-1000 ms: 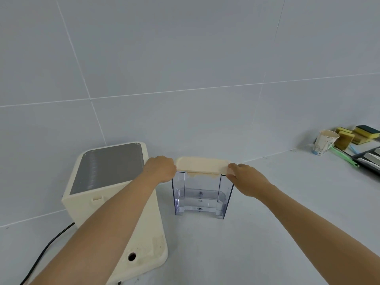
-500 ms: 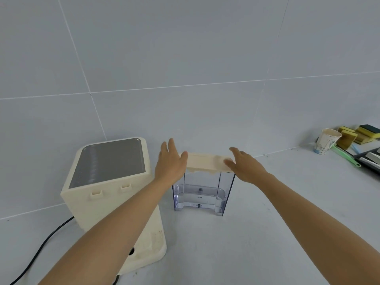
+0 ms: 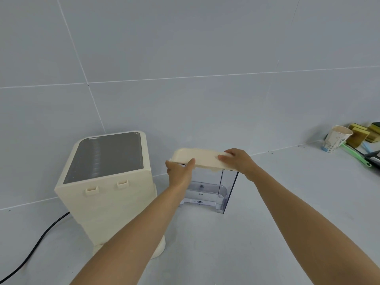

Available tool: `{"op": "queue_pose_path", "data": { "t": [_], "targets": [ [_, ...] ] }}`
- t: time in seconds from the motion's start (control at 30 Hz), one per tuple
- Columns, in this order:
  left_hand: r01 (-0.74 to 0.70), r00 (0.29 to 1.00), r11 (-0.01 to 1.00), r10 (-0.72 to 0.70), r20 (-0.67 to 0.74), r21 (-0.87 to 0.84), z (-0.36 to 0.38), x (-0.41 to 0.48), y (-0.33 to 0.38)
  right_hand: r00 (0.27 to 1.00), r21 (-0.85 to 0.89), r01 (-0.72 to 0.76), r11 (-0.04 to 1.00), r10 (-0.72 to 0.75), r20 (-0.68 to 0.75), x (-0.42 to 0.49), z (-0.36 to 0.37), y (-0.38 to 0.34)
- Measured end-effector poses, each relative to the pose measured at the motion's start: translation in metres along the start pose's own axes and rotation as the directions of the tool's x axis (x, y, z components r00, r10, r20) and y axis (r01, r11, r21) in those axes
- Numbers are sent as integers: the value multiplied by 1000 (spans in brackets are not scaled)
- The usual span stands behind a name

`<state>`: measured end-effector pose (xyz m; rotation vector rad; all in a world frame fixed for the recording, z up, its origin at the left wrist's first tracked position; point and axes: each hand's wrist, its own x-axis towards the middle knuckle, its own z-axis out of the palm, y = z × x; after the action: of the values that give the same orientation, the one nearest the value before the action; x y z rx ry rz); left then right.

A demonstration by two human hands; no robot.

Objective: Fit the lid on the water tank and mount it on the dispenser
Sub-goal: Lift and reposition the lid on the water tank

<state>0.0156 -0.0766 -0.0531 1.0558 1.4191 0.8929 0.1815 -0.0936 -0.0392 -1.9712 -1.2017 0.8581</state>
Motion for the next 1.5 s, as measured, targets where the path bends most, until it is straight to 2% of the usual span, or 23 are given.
{"op": "queue_pose_path", "data": {
  "t": [0.17,0.33,0.53,0.7,0.87,1.03,1.1,1.17,1.23,1.33,1.43,1.5],
  "targets": [
    [-16,1000,1000,16,6,13,7,10,-1,1000,-11,-20,1000,21,23,-2,-8,3],
    [-23,994,997,15,108,74,13,23,4,990,-13,-83,996,84,109,-10,-21,10],
    [-55,976,977,10,218,204,26,25,15,971,-185,-109,977,145,192,-35,-20,6],
    [-139,930,946,23,367,293,38,21,15,953,-224,-122,967,177,245,-51,-14,8],
    [-227,915,886,51,401,404,40,14,23,939,-207,-150,967,205,276,-67,-5,9],
    [-342,906,762,111,409,550,33,7,23,921,-292,-185,938,269,282,-74,-11,3],
    [-339,919,744,132,371,575,27,3,24,939,-328,-191,925,269,214,-67,-26,-4],
    [-364,925,694,191,329,621,23,-6,27,973,-363,-144,921,198,118,-59,-39,-11],
    [-434,901,608,282,330,665,23,-21,30,998,-410,-21,912,44,47,-51,-47,-18],
    [-547,830,441,396,393,711,29,-46,26,988,-387,153,909,-137,68,-41,-44,-27],
    [-633,729,213,486,482,744,37,-60,9,966,-438,255,862,-210,148,-24,-26,-31],
    [-652,689,111,500,525,750,39,-64,-5,956,-479,287,830,-216,198,-13,-12,-32]
  ]
}}
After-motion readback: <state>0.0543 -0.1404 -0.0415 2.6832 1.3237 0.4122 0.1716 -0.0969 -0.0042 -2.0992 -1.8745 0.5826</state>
